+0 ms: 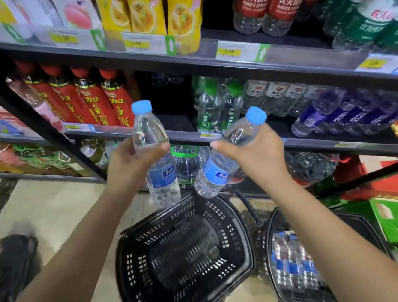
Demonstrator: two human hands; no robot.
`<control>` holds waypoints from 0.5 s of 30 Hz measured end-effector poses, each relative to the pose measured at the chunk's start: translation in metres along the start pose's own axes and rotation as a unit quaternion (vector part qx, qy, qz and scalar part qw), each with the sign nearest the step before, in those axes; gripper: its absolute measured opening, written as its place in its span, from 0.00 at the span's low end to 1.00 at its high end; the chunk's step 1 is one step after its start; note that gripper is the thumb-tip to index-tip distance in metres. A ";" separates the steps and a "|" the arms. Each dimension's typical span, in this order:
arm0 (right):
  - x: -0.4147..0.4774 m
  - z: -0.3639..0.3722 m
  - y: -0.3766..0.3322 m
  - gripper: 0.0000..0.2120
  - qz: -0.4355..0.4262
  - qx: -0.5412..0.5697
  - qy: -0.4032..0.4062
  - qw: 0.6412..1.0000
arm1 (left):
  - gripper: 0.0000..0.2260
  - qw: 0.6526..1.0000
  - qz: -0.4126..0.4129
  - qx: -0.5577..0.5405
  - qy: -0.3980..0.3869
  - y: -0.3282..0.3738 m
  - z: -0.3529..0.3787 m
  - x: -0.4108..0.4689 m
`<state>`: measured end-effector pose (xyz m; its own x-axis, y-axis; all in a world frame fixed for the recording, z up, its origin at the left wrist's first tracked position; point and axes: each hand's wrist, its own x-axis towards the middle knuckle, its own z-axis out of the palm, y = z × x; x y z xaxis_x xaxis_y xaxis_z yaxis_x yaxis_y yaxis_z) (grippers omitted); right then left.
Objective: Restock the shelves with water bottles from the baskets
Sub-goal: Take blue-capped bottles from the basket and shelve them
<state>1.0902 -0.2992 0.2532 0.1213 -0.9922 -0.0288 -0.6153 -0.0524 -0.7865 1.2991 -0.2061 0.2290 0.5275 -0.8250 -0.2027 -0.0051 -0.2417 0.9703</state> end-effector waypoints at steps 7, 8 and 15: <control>0.052 0.079 -0.005 0.32 -0.014 0.046 0.123 0.991 | 0.13 0.996 0.078 0.024 -0.019 -0.031 -0.011 0.098; 0.056 0.089 -0.006 0.30 -0.014 0.051 0.133 0.990 | 0.14 0.995 0.092 0.026 -0.024 -0.036 -0.012 0.111; 0.088 0.151 -0.004 0.33 -0.059 0.095 0.209 0.972 | 0.19 0.981 0.189 0.014 -0.030 -0.051 -0.017 0.170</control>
<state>1.2205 -0.3695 0.1605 -0.1692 -0.9419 0.2902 -0.4573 -0.1858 -0.8697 1.4035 -0.3249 0.1471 0.4317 -0.8871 0.1632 -0.2148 0.0747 0.9738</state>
